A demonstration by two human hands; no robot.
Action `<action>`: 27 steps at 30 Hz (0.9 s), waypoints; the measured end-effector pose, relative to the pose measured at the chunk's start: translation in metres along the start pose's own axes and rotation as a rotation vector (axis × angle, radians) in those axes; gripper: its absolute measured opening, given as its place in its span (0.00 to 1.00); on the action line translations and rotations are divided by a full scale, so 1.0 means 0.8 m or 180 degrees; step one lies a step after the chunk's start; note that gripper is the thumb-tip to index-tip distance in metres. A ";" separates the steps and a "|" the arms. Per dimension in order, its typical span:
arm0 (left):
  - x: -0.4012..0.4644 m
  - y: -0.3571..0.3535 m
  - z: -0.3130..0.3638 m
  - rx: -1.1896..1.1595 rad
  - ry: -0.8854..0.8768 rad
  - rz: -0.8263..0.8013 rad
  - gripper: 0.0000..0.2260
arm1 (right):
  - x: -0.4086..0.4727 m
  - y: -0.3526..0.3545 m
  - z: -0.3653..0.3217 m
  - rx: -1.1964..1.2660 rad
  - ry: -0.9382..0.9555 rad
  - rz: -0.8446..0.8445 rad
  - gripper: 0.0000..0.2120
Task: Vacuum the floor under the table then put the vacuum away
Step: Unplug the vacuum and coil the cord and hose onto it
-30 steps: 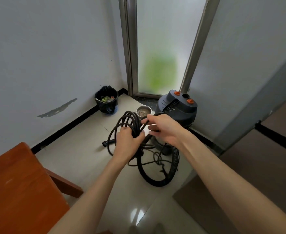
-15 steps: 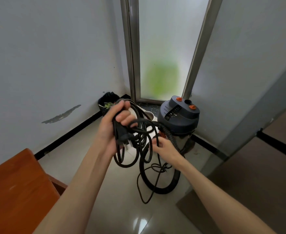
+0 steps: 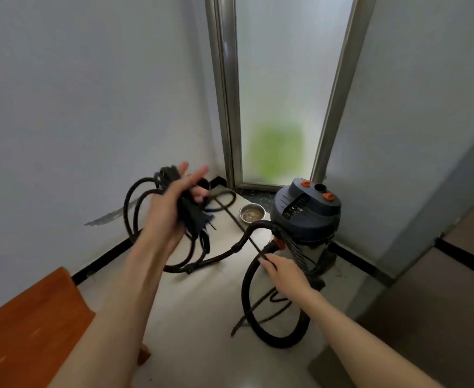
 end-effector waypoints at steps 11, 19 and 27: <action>-0.048 0.008 -0.150 0.3616 0.0406 -0.1300 0.12 | -0.029 0.068 -0.074 0.0617 0.0662 -0.0766 0.16; -0.066 -0.004 -0.166 0.2121 0.0889 -0.0895 0.09 | -0.014 0.078 -0.075 0.0729 0.0700 -0.0317 0.20; -0.069 -0.003 -0.162 0.2172 0.1391 -0.1360 0.16 | -0.009 0.064 -0.091 0.0687 0.0944 -0.0111 0.21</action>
Point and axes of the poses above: each hand's wrist, its own x-axis towards the middle knuckle, its own y-axis out of the back of the hand, z = x × y, the point moved 7 cm from there along x, towards the middle knuckle, and after that the axes turned 3 degrees about z, right-handed, at the moved point
